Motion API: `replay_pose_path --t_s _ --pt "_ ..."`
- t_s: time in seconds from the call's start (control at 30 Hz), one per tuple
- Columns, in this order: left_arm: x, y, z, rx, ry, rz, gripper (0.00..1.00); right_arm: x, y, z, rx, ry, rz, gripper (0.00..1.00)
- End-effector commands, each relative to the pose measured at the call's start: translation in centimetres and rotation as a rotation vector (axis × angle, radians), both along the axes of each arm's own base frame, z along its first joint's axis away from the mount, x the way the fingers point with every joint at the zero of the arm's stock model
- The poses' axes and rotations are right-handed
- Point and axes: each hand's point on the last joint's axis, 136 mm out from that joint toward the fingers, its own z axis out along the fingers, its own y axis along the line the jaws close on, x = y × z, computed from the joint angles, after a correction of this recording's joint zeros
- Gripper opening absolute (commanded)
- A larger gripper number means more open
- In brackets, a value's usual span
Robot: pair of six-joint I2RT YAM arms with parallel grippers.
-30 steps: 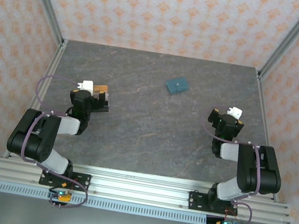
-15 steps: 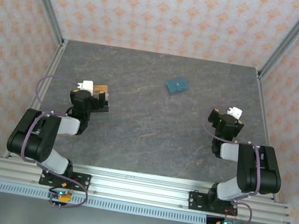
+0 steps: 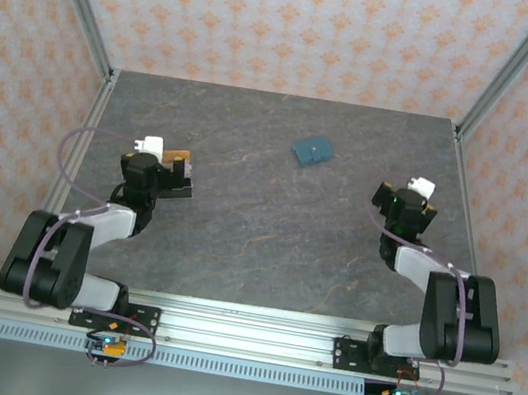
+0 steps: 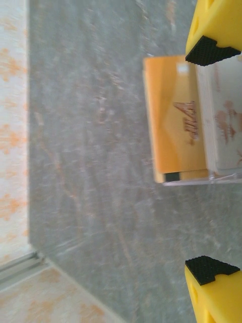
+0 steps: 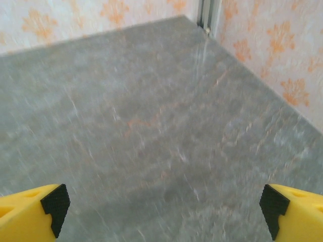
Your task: Take the credit cards out of the card holder
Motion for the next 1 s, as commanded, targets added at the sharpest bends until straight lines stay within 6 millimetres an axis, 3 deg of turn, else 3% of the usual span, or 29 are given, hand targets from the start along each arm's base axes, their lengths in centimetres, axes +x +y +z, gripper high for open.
replay_pose_path --t_s 0.0,0.17,0.3,0.43,0.77,0.9,0.97 --pt "-0.7 0.9 3.0 -0.004 0.008 0.051 1.00 -0.8 -0.8 2.4 0.044 0.044 -0.073 0.99" --pt "-2.5 1.3 6.0 -0.149 0.043 0.144 1.00 -1.0 0.1 3.9 0.219 0.196 -0.133 0.99" --pt "-3.2 0.3 7.2 -0.309 0.091 0.169 1.00 1.1 4.3 3.3 0.365 0.267 0.005 0.97" --pt "-3.6 -0.7 6.8 -0.375 0.143 0.146 1.00 3.7 9.3 2.2 0.484 0.342 0.114 0.84" --pt "-5.6 -0.8 5.4 -0.415 0.251 0.192 1.00 10.6 22.8 -1.0 0.571 0.425 0.277 0.67" --pt "-6.1 -1.3 5.0 -0.424 0.288 0.169 1.00 13.1 25.9 -2.2 0.569 0.439 0.279 0.61" --pt "-6.2 -1.6 4.9 -0.427 0.301 0.156 1.00 14.2 26.3 -3.2 0.552 0.444 0.258 0.59"
